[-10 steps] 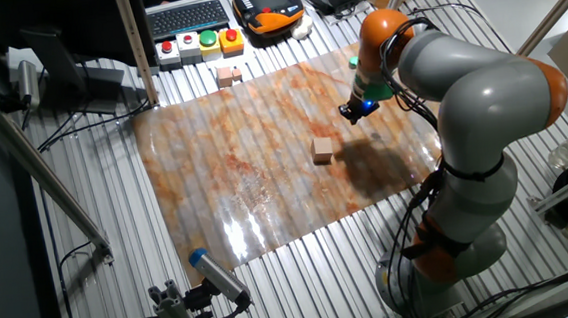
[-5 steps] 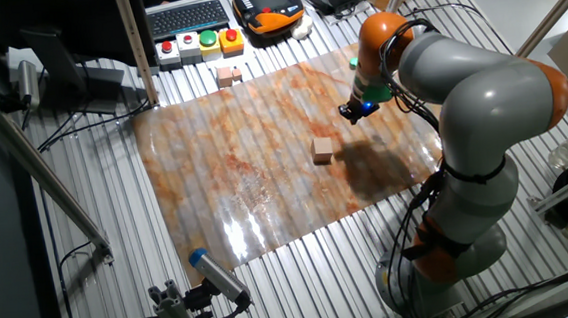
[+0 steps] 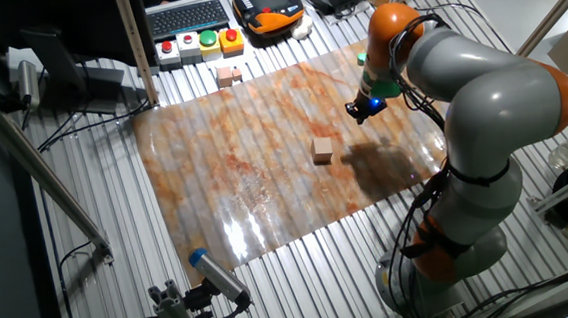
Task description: Hold a small block with the gripper and sweep it from left to right on the table
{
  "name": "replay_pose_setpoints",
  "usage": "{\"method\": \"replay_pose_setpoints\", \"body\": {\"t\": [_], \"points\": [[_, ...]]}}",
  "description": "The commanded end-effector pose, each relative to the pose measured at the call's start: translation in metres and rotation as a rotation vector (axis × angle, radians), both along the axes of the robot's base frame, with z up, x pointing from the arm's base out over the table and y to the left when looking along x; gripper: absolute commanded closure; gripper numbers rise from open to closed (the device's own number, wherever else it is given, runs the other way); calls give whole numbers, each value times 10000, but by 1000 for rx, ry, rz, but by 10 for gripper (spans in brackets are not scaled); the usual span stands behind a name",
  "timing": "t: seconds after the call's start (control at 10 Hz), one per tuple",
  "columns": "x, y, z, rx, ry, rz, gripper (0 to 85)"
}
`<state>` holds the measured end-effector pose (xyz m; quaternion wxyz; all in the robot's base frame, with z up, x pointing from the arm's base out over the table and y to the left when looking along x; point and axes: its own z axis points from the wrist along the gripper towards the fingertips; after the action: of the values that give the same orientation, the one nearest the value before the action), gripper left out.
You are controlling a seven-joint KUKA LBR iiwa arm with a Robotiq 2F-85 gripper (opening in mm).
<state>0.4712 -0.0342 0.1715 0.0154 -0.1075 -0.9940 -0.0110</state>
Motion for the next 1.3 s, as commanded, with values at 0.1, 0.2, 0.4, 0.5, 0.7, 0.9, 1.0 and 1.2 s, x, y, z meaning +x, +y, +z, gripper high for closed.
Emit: {"method": "replay_pose_setpoints", "body": {"t": [0.1,0.2,0.4,0.5,0.7,0.9,1.0,1.2], "points": [[-35,97,-44,10,-11,-27,850],[-50,112,-36,18,-11,-33,850],[-50,110,-35,12,-9,-32,850],[-48,107,-35,1,-10,-24,850],[-57,120,-40,-16,-11,-19,850],[-58,112,-34,-7,-10,-20,850],[-62,112,-31,-8,-15,-20,850],[-63,113,-33,-7,-13,-17,850]]}}
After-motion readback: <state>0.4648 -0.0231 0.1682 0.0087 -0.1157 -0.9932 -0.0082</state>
